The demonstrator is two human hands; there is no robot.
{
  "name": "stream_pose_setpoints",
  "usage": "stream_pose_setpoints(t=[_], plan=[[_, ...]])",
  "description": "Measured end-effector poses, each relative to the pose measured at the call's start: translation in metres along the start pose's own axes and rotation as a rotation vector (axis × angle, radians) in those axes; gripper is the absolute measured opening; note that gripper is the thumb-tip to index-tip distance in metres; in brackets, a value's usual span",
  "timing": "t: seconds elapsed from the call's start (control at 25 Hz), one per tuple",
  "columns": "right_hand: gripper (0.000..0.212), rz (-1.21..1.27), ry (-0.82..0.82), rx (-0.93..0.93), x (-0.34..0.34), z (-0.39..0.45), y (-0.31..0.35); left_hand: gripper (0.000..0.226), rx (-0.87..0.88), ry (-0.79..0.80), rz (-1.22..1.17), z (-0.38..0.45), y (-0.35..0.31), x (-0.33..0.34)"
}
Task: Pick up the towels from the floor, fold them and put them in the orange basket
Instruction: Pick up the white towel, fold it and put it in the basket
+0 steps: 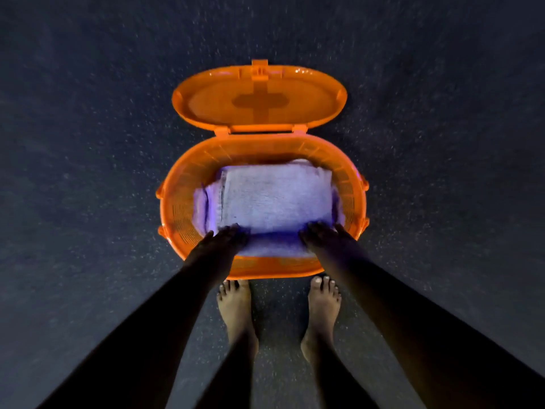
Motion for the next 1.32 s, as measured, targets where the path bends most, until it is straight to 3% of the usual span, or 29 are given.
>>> stream_pose_setpoints(t=[0.08, 0.24, 0.28, 0.4, 0.52, 0.72, 0.92, 1.08, 1.2, 1.32], plan=[[0.07, 0.004, -0.003, -0.005, 0.009, 0.003, -0.001, 0.066, -0.006, 0.009, 0.016, 0.001, -0.007, 0.002], [0.066, -0.058, -0.224, 0.013, -0.034, 0.01, 0.009, 0.062, -0.028, -0.26, -0.08, -0.007, -0.015, -0.028], [0.071, -0.078, -0.324, 0.021, -0.052, 0.014, 0.014, 0.067, -0.033, -0.316, -0.068, -0.004, -0.018, -0.043], [0.105, -0.072, -0.315, 0.076, -0.058, 0.044, 0.012, 0.102, 0.033, -0.391, 0.035, 0.025, -0.037, -0.068], [0.123, -0.179, -0.256, 0.114, -0.019, 0.081, -0.011, 0.125, 0.061, -0.396, 0.143, 0.067, -0.037, -0.054], [0.074, -0.303, -0.377, 0.055, 0.033, 0.128, -0.03, 0.133, -0.036, -0.403, 0.142, 0.106, -0.017, 0.022], [0.087, -0.255, -0.352, 0.062, 0.019, 0.112, -0.023, 0.128, -0.001, -0.384, 0.085, 0.096, -0.018, 0.009], [0.111, -0.134, -0.338, 0.068, 0.012, 0.112, -0.032, 0.135, 0.014, -0.436, 0.075, 0.098, -0.012, -0.002], [0.108, -0.24, -0.386, 0.086, 0.027, 0.124, -0.038, 0.141, -0.001, -0.447, 0.056, 0.116, -0.006, 0.017], [0.112, -0.2, -0.314, 0.075, 0.034, 0.126, -0.036, 0.142, 0.028, -0.378, 0.055, 0.119, -0.009, 0.023]])
Point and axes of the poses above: each hand's wrist, its own z-axis towards the middle knuckle, its own x-axis out of the palm, y = z × x, the point moved 10 cm from there along z, towards the middle knuckle, and after that the axes turned 9 degrees about -x, right-handed, at the moved point
